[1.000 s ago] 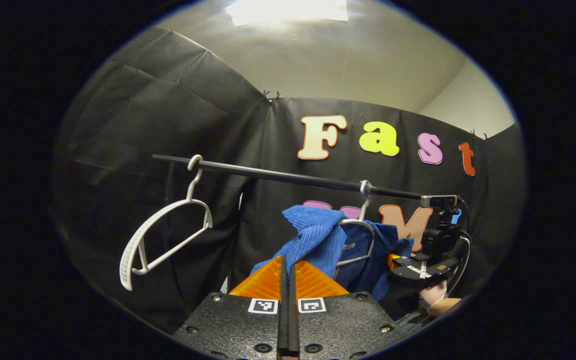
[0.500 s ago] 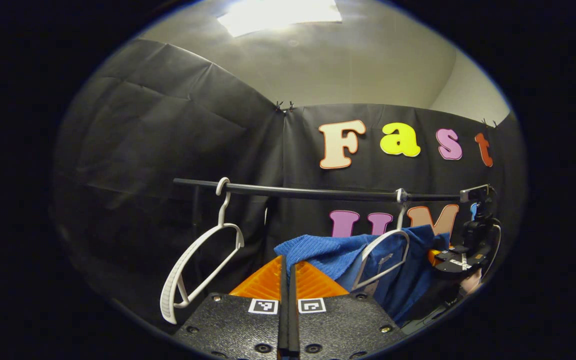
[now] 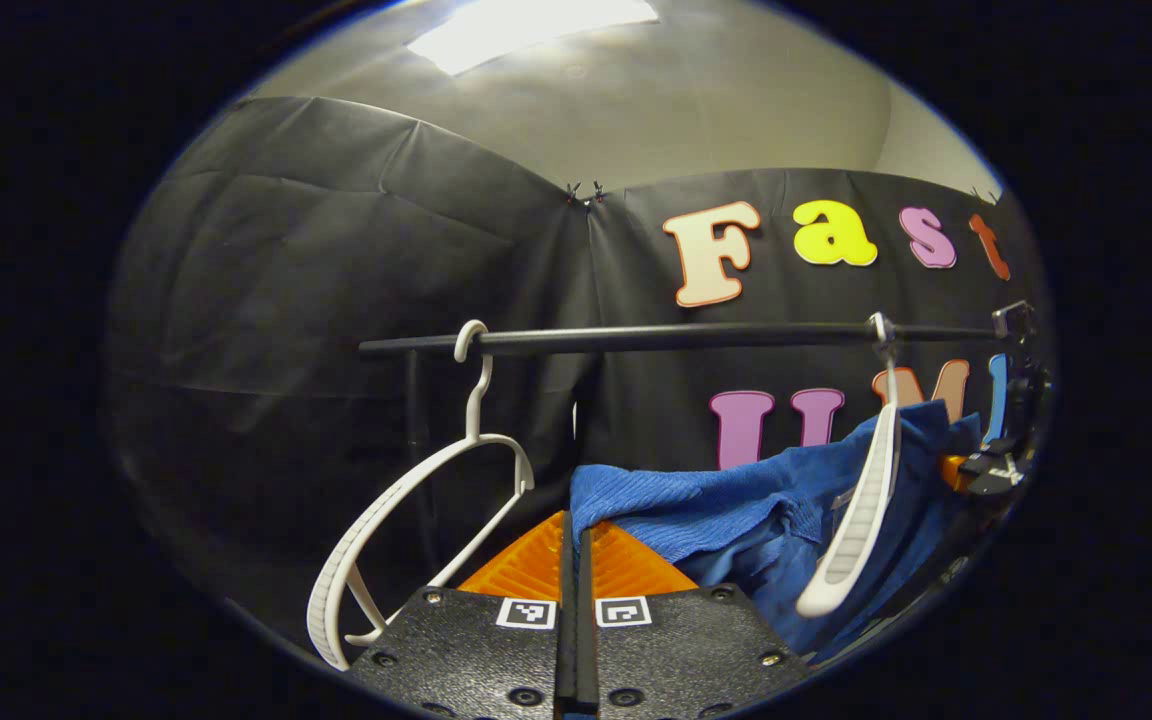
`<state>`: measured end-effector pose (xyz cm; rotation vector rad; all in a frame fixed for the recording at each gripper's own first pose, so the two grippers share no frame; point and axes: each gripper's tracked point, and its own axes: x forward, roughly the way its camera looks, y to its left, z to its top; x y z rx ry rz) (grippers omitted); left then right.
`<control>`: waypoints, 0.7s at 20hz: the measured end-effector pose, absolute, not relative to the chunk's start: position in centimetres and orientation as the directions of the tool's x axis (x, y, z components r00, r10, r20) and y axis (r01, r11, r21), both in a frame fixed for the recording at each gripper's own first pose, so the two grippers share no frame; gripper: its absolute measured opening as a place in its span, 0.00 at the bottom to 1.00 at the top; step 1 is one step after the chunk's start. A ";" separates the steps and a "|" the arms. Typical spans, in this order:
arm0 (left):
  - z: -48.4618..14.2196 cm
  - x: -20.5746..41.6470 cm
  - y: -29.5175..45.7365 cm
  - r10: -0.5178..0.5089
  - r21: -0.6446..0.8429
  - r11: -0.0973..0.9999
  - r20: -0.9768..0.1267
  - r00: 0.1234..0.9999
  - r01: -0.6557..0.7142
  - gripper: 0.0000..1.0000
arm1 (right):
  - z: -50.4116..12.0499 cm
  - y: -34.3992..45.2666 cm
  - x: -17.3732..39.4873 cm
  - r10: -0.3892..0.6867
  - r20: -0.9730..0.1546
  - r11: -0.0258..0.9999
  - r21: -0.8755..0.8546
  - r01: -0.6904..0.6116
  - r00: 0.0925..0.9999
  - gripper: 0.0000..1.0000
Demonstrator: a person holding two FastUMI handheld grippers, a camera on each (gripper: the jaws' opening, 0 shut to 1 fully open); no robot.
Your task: Grasp the clothes on the hanger with both hands and then place them into the laundry hamper below.
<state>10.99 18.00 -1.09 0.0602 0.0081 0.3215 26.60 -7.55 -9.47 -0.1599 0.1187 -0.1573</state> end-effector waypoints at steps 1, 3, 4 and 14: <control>-1.7 11.2 17.7 0.307 0.022 0.952 -0.007 0.952 -0.306 0.00 | -9.5 -7.5 26.6 -0.163 -0.101 0.975 -0.170 0.144 0.981 0.06; -3.4 10.9 18.1 0.303 -0.036 0.952 -0.041 0.952 -0.305 0.00 | -9.8 -7.6 26.5 -0.162 -0.106 0.974 -0.180 0.141 0.981 0.07; -3.9 11.0 18.2 0.303 -0.052 0.951 -0.046 0.952 -0.306 0.00 | -9.9 -7.7 26.7 -0.161 -0.106 0.974 -0.178 0.141 0.981 0.06; -7.0 10.8 16.3 0.265 -0.046 0.962 -0.059 0.962 -0.268 0.00 | -7.9 -9.9 29.1 -0.222 -0.028 0.966 -0.145 0.215 0.975 0.06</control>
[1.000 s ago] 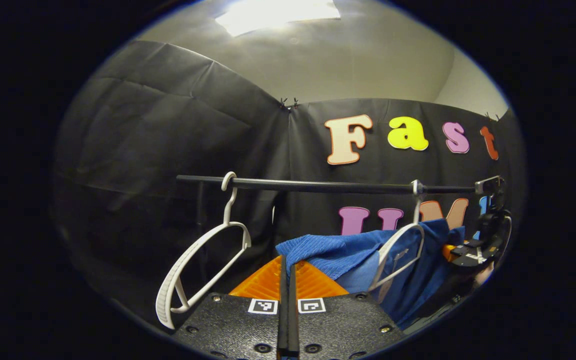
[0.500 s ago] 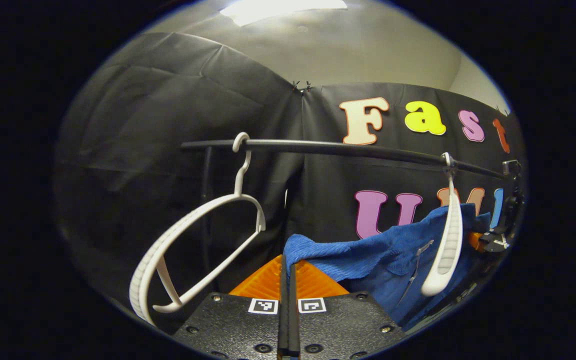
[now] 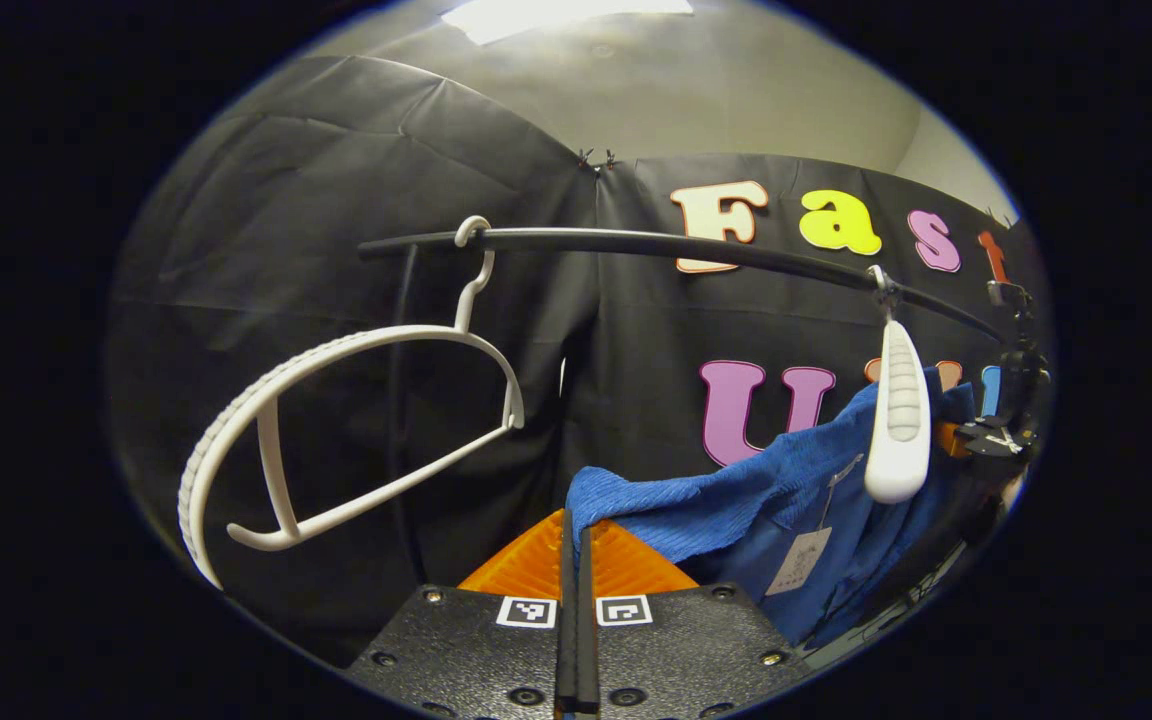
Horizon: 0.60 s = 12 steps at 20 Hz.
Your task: Grasp the clothes on the hanger with both hands and then place them into the laundry hamper below.
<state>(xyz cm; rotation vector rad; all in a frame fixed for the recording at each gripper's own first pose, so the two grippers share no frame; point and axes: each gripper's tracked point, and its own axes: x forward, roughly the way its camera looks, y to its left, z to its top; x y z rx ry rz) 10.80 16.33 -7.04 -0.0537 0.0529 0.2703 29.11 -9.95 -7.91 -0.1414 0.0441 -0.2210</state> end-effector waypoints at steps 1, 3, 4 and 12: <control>-7.2 10.8 16.1 0.259 -0.055 0.963 -0.063 0.964 -0.263 0.01 | -7.9 -10.1 29.3 -0.225 -0.025 0.966 -0.139 0.219 0.974 0.06; -7.4 10.7 15.9 0.247 -0.067 0.966 -0.067 0.967 -0.252 0.00 | -7.6 -10.5 29.8 -0.234 -0.010 0.963 -0.141 0.231 0.972 0.06; -7.5 10.6 15.7 0.243 -0.068 0.967 -0.068 0.968 -0.247 0.00 | -7.3 -10.6 30.1 -0.238 0.003 0.962 -0.138 0.237 0.971 0.06; -8.3 10.9 14.4 0.215 -0.076 0.972 -0.081 0.973 -0.221 0.00 | -9.0 -11.5 31.5 -0.266 -0.012 0.961 -0.084 0.264 0.964 0.06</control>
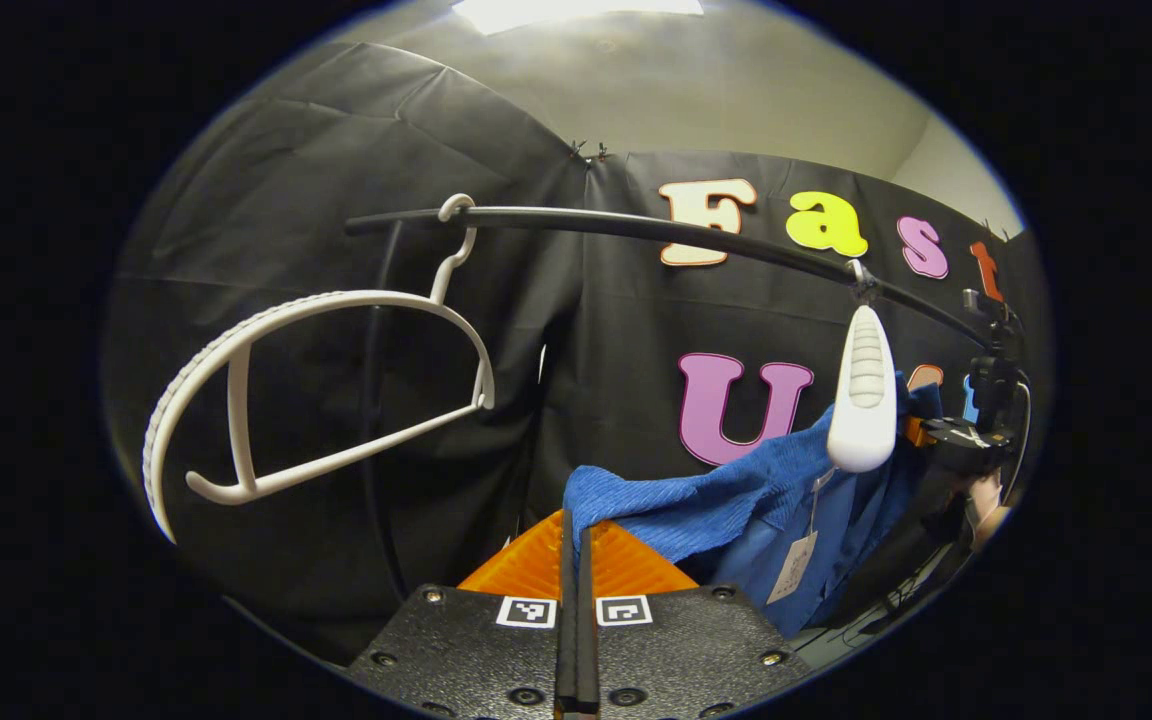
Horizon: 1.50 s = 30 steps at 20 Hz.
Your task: Grasp the clothes on the hanger with both hands and then place them into the laundry hamper below.
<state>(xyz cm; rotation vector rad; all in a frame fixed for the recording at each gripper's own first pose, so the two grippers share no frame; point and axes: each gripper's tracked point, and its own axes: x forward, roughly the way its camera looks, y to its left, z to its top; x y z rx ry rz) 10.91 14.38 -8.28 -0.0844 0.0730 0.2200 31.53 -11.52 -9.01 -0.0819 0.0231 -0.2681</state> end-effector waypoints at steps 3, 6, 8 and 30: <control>-8.9 10.9 14.4 0.210 -0.086 0.972 -0.098 0.973 -0.219 0.00 | -11.2 -11.7 31.8 -0.260 -0.049 0.963 -0.084 0.255 0.964 0.06; -9.6 11.0 14.4 0.208 -0.090 0.972 -0.112 0.972 -0.218 0.00 | -13.4 -11.7 31.5 -0.261 -0.085 0.964 -0.085 0.254 0.962 0.06; -10.3 11.0 14.3 0.209 -0.082 0.972 -0.127 0.970 -0.220 0.00 | -14.9 -11.8 31.5 -0.257 -0.115 0.965 -0.091 0.248 0.960 0.07; -14.8 3.6 9.9 0.187 -0.032 0.979 -0.245 0.951 -0.200 0.00 | -19.9 -12.4 16.6 -0.205 -0.250 0.977 -0.107 0.183 0.946 0.07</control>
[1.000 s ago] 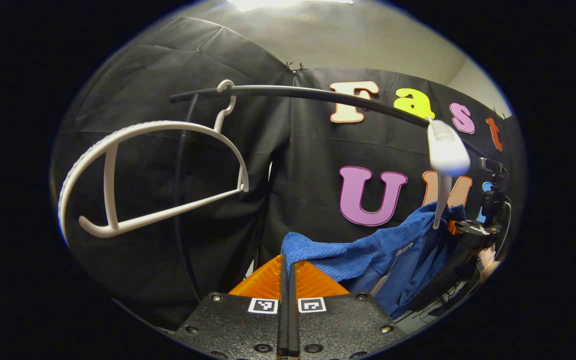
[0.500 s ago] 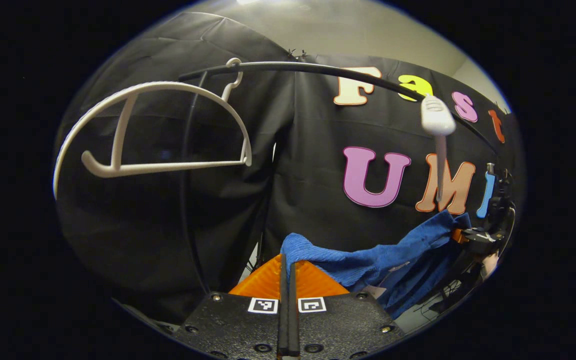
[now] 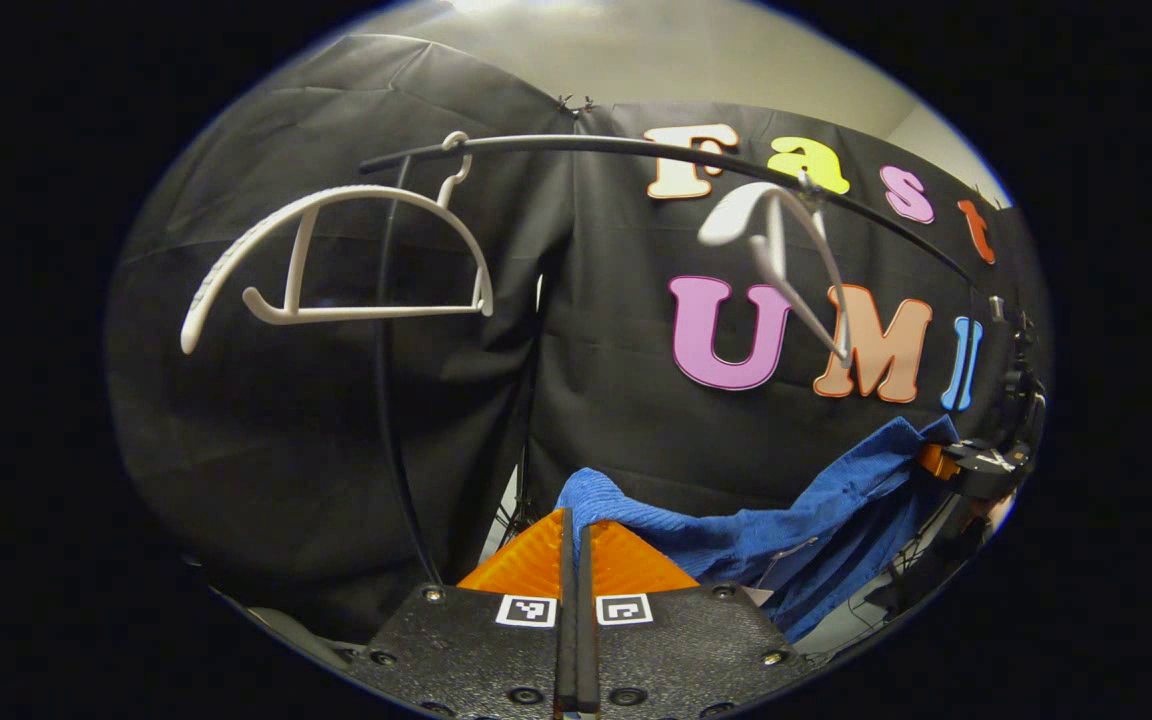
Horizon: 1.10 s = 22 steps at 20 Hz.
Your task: Grasp the clothes on the hanger with both hands and then place them into the laundry hamper below.
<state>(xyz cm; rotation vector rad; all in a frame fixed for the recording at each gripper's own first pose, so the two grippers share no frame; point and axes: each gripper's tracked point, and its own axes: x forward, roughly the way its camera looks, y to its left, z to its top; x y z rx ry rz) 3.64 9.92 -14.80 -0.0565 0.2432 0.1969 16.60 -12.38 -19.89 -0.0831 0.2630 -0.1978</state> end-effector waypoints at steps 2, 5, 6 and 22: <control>-13.9 3.3 8.0 0.152 -0.031 0.986 -0.227 0.962 -0.164 0.01 | -18.1 -11.7 15.2 -0.186 -0.226 0.981 -0.091 0.169 0.956 0.07; -12.6 3.5 4.0 0.062 -0.055 0.996 -0.199 0.978 -0.074 0.00 | -15.5 -10.9 13.6 -0.153 -0.194 0.987 -0.067 0.143 0.969 0.07; -12.2 3.9 2.5 0.025 -0.070 0.997 -0.196 0.980 -0.039 0.00 | -14.5 -10.5 13.0 -0.140 -0.182 0.989 -0.062 0.131 0.973 0.07; -11.9 11.2 -13.2 -0.295 -0.228 0.938 -0.139 0.945 0.260 0.00 | -11.8 -8.3 10.4 -0.028 -0.160 0.999 -0.035 0.023 0.987 0.07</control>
